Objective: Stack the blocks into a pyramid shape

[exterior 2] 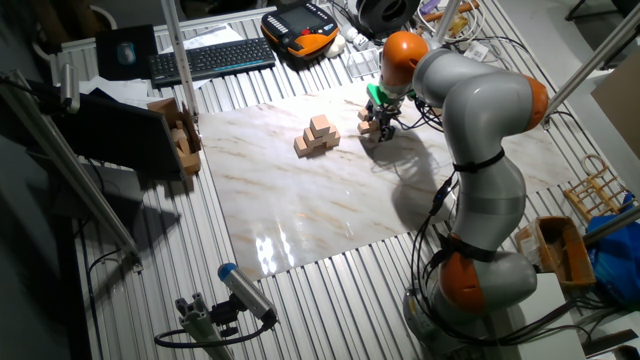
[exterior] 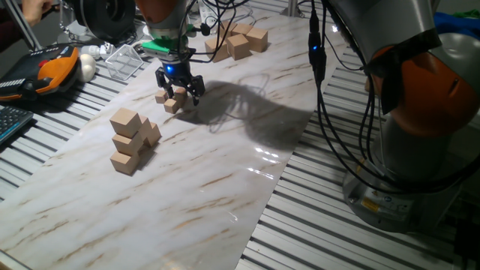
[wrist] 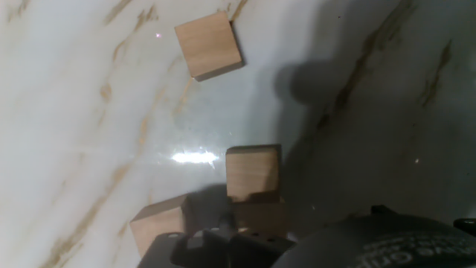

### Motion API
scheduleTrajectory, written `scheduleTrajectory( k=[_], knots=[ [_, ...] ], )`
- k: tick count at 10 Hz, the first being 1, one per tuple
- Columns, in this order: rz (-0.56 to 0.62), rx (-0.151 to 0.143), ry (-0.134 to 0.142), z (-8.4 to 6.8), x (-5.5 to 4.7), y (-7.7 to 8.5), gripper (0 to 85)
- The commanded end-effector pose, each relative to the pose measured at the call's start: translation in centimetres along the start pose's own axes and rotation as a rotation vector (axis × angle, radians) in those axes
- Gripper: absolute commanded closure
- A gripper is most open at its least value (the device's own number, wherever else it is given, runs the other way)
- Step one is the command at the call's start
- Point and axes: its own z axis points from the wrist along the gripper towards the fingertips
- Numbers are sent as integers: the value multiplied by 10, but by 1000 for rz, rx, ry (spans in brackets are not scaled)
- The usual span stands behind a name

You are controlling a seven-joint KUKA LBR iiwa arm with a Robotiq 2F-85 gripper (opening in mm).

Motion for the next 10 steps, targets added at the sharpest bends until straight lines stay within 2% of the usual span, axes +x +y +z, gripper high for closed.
scheduleTrajectory(
  k=[1, 9, 10],
  knots=[
    [0, 1, 0, 0, 0, 0, 170],
    [-19, -2, -5, -2, 1, -4, 170],
    [-25, -2, -8, -2, 0, -5, 340]
  ],
)
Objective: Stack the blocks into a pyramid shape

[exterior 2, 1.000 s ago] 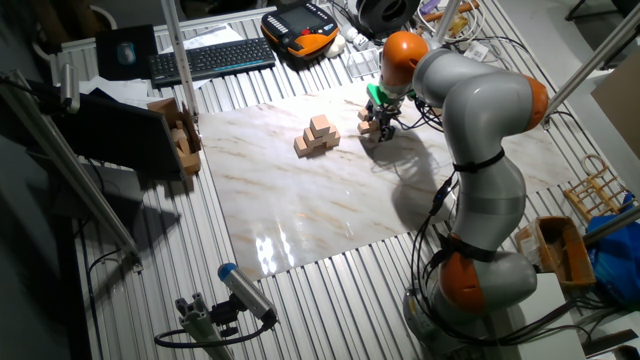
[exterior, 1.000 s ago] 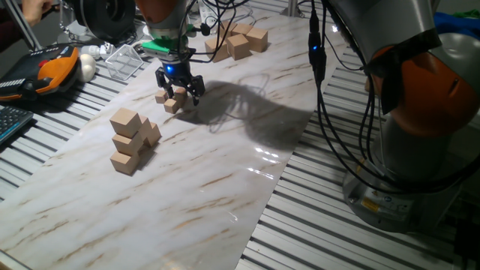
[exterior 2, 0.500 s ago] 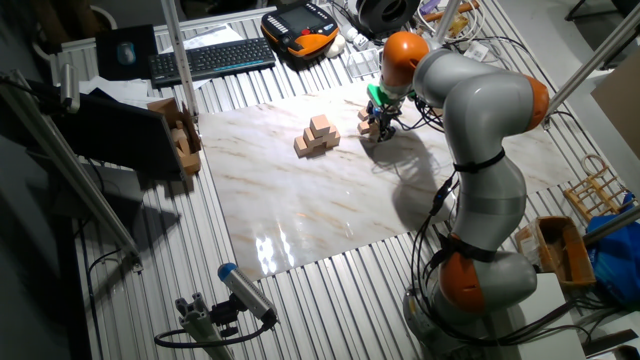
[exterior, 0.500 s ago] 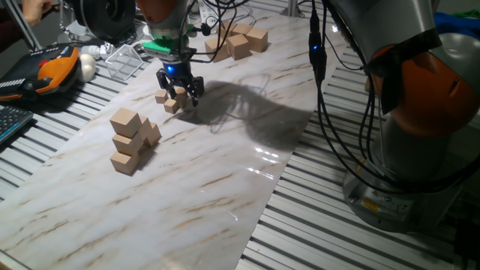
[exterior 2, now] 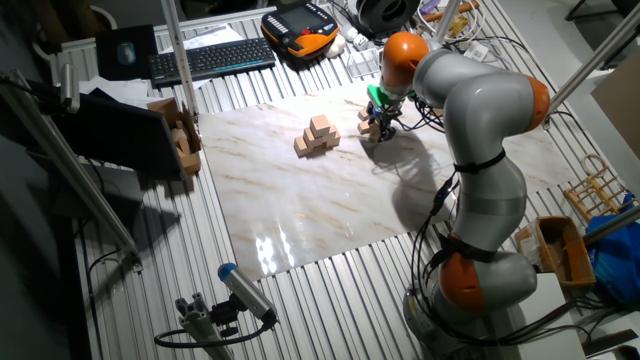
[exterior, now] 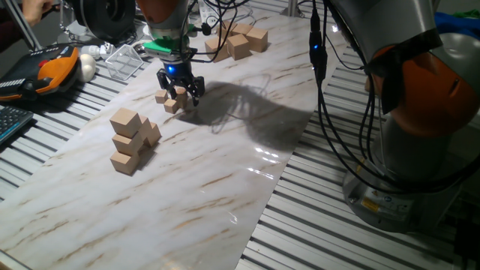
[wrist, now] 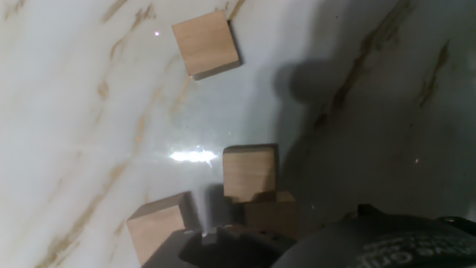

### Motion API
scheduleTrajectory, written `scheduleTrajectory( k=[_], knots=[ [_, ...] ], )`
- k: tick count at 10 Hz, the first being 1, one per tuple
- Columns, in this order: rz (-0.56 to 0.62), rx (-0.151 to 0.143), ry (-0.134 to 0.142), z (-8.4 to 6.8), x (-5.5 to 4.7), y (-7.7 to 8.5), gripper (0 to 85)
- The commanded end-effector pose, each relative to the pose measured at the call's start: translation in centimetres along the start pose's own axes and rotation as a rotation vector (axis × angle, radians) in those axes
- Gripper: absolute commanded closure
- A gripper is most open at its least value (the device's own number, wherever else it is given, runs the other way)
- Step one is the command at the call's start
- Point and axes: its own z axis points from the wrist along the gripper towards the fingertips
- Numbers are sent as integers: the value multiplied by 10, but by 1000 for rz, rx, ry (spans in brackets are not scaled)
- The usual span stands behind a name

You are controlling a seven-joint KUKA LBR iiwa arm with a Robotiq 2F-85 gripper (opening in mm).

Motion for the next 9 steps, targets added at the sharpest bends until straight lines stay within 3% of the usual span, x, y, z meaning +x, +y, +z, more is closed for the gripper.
scheduleTrajectory(
  k=[1, 2, 3, 5, 7, 9],
  knots=[
    [-2, 0, 0, 0, 0, -1, 340],
    [-5, 0, 1, 1, 0, -2, 340],
    [-8, -2, 3, 2, -1, -3, 510],
    [-19, -3, -5, 2, -1, -4, 510],
    [-26, -2, -7, 1, -1, -6, 850],
    [-34, 7, -12, -2, -1, -6, 850]
  ],
)
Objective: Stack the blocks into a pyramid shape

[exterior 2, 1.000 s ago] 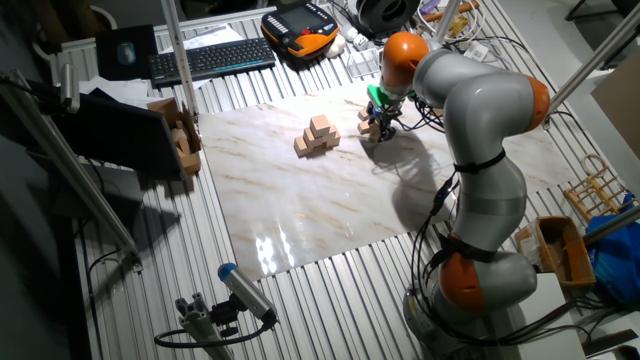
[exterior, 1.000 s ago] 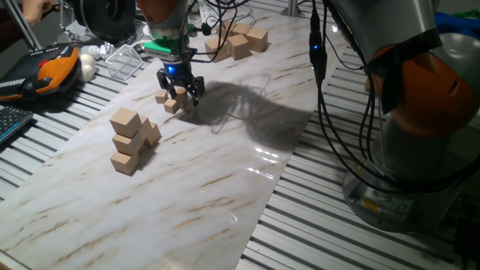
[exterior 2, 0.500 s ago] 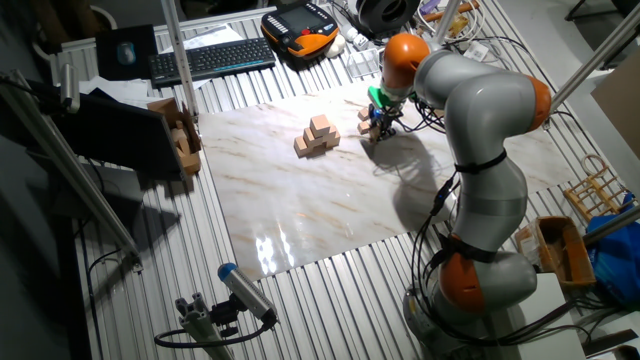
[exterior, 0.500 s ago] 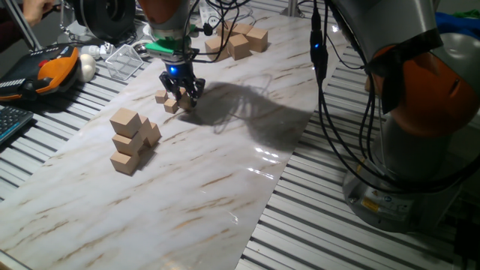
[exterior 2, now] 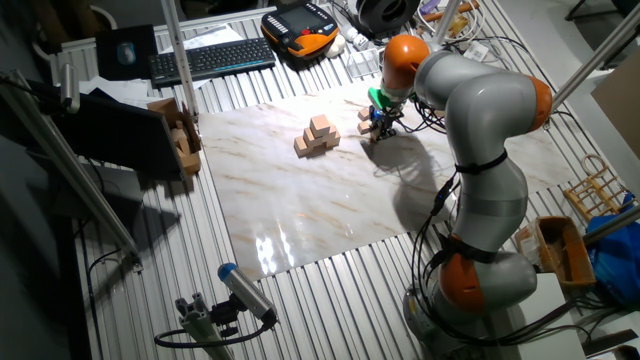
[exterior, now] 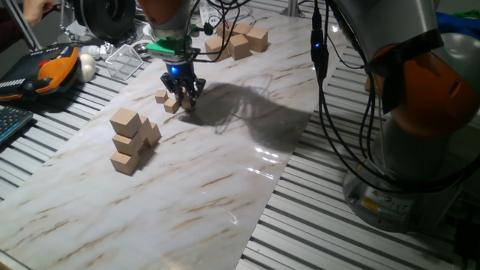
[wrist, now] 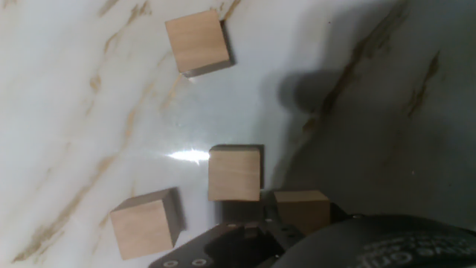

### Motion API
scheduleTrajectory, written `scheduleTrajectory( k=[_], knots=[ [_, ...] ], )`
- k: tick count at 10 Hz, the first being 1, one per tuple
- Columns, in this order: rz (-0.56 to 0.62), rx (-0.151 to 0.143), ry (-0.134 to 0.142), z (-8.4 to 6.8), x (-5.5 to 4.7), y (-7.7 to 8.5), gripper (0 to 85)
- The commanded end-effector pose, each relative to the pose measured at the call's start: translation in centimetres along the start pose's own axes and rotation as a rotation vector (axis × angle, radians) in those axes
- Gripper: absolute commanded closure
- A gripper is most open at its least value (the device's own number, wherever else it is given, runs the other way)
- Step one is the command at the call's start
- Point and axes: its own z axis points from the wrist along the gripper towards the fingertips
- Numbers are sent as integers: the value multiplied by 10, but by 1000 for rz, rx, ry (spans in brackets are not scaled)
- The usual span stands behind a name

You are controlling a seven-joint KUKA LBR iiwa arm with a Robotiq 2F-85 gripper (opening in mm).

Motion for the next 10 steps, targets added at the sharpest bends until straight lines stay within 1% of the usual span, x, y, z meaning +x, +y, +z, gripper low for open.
scheduleTrajectory(
  k=[1, 3, 5, 6, 7, 8, 9, 10],
  knots=[
    [-2, 3, -1, -2, 0, 0, 850],
    [-3, 12, -2, -7, 1, -2, 850],
    [2, 30, -4, -18, 2, -1, 850],
    [8, 32, 1, -23, 3, 0, 850],
    [18, 36, 6, -31, 4, 3, 850],
    [40, 44, 8, -43, 6, 8, 850],
    [58, 42, 10, -51, 9, 12, 850],
    [81, 30, 6, -56, 12, 16, 850]
  ],
)
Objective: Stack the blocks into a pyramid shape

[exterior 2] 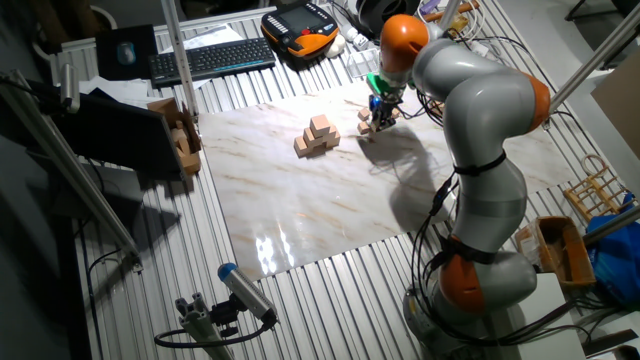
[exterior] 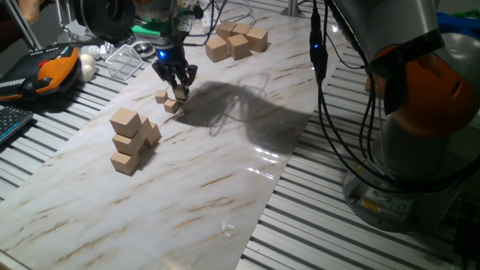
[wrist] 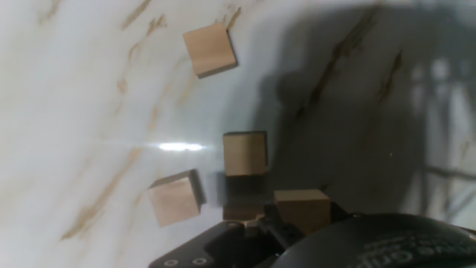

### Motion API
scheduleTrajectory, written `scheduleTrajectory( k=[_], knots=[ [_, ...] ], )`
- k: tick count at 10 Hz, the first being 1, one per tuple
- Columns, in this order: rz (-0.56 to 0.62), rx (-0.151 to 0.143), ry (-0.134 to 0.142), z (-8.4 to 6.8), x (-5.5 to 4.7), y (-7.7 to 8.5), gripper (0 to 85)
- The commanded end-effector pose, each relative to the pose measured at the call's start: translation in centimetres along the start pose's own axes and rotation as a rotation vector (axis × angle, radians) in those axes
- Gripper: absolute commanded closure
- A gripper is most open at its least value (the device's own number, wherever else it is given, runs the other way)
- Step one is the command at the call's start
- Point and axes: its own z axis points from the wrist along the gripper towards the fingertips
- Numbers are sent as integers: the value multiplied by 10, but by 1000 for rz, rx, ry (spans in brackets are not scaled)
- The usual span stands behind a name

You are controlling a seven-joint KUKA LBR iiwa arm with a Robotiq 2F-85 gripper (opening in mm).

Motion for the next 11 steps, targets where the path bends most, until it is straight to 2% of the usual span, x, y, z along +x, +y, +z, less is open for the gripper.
scheduleTrajectory(
  k=[1, 2, 4, 6, 8, 11],
  knots=[
    [14, -10, -14, -3, 2, 4, 850],
    [17, -28, -38, -4, 2, 8, 850],
    [20, -62, -57, 2, 0, 14, 850],
    [16, -72, -36, 6, 1, 21, 850],
    [24, -68, -14, 10, 5, 25, 850],
    [13, -75, 0, 18, 5, 26, 850]
  ],
)
